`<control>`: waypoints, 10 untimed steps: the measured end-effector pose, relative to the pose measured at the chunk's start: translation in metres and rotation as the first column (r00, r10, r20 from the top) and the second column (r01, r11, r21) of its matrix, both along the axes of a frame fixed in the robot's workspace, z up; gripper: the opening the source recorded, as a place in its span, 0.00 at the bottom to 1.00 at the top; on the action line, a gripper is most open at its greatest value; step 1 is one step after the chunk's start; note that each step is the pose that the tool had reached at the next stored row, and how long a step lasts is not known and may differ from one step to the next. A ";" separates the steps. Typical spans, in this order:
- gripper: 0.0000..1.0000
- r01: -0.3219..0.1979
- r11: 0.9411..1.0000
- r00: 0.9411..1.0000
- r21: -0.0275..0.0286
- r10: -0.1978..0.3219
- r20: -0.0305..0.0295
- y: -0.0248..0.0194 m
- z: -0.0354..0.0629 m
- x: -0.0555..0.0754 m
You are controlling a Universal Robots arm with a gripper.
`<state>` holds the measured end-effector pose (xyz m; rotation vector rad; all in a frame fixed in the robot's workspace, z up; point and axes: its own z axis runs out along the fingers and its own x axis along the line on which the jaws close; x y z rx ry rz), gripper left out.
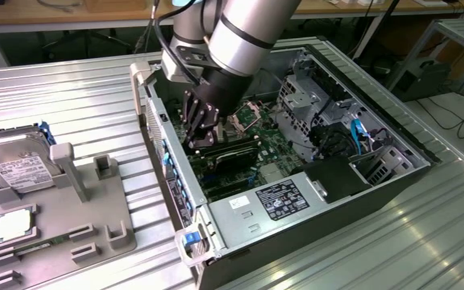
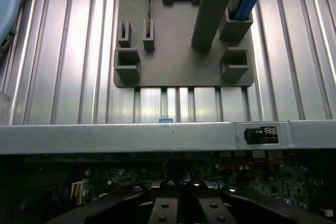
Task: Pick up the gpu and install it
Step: 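Press down on the gpu until it lock into place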
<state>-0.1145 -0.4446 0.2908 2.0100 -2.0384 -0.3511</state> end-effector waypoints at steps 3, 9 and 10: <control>0.11 0.000 1.000 1.000 0.000 0.000 0.000 0.0029 -0.0005 0.000; 0.11 0.000 1.000 1.000 0.000 0.000 -0.001 0.0026 -0.0027 0.007; 0.11 0.000 1.000 1.000 0.001 0.000 -0.001 0.0013 -0.0028 0.007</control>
